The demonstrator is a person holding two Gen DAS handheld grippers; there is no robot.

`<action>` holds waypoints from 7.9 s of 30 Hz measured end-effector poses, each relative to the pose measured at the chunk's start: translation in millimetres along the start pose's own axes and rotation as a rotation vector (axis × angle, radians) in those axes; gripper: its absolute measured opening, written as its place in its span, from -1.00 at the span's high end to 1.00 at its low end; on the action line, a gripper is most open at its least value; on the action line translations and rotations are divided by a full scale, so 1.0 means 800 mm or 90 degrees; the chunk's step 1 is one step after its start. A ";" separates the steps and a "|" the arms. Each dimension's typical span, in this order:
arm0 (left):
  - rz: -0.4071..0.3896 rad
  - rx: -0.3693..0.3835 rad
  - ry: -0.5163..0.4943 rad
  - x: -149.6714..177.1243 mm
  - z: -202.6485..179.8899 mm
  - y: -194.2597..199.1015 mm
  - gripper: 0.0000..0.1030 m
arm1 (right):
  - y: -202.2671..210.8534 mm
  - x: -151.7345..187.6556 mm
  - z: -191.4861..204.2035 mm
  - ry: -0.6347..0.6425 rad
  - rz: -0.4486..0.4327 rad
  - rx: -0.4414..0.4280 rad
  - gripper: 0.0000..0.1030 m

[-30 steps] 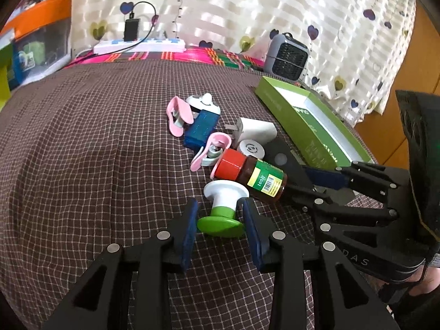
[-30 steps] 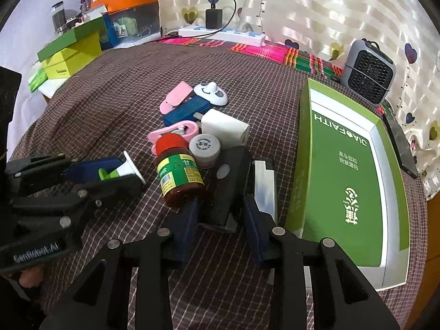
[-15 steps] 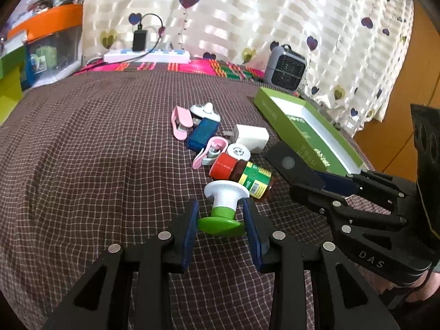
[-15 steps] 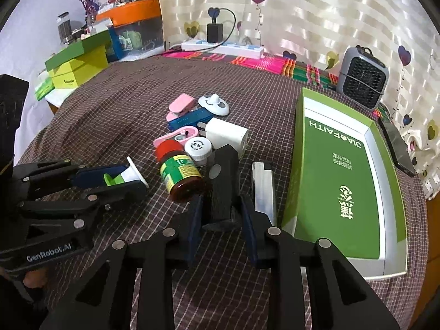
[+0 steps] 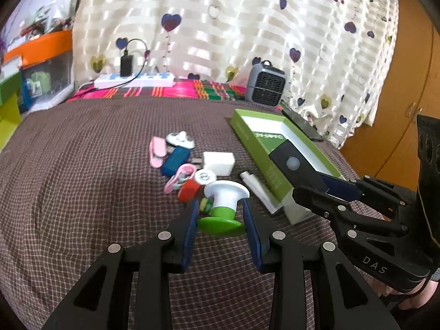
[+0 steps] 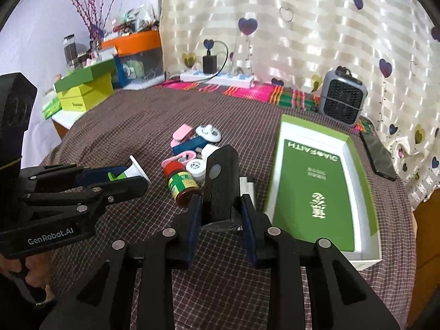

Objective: Organize rigid objects
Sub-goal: 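Carry the plunger and black gadget over the green-lined white box with both grippers, then set the plunger in the box with the left gripper while the right gripper releases the gadget there, then grasp the brown jar with the red cap with the left gripper, then grasp the white round container with the right gripper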

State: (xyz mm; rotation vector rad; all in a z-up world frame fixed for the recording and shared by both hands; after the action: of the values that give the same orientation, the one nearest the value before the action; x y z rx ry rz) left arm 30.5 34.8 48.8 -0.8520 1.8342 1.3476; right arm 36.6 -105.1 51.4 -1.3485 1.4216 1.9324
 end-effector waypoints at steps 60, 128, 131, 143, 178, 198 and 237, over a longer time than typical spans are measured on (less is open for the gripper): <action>0.071 0.048 -0.141 -0.009 -0.158 -0.140 0.37 | -0.009 0.048 -0.174 -0.141 0.034 0.115 0.40; 0.032 -0.033 -0.033 0.038 -0.044 -0.014 0.35 | 0.025 0.042 -0.025 -0.041 0.009 -0.012 0.24; 0.033 -0.041 -0.023 0.038 -0.033 -0.015 0.35 | 0.023 0.043 -0.022 -0.040 0.011 -0.015 0.24; 0.042 -0.055 0.025 0.027 -0.002 -0.033 0.34 | 0.017 0.041 -0.018 -0.037 0.014 -0.027 0.24; 0.053 -0.124 0.134 0.030 0.066 -0.051 0.31 | -0.011 0.023 -0.017 -0.028 0.018 -0.039 0.24; 0.057 -0.090 0.083 0.021 0.087 -0.058 0.34 | -0.102 -0.006 0.017 -0.053 0.091 -0.070 0.24; -0.034 -0.152 0.031 -0.003 0.056 0.000 0.41 | -0.076 -0.020 0.033 -0.031 0.040 -0.050 0.44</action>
State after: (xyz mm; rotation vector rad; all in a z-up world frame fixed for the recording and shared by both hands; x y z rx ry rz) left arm 38.4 78.3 41.3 -1.0576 1.6958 1.5451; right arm 77.8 -53.2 34.3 -1.2957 1.3937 2.0666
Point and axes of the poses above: each gripper's, at about its wrist camera, not at the fingertips, and y roughly against the way its jaws point, z to its left, x to its underside, the point moved 1 cm from there along -y, roughly the way its jaws point, and after that the axes turned 10 degrees about -z, right-handed, at the moved point
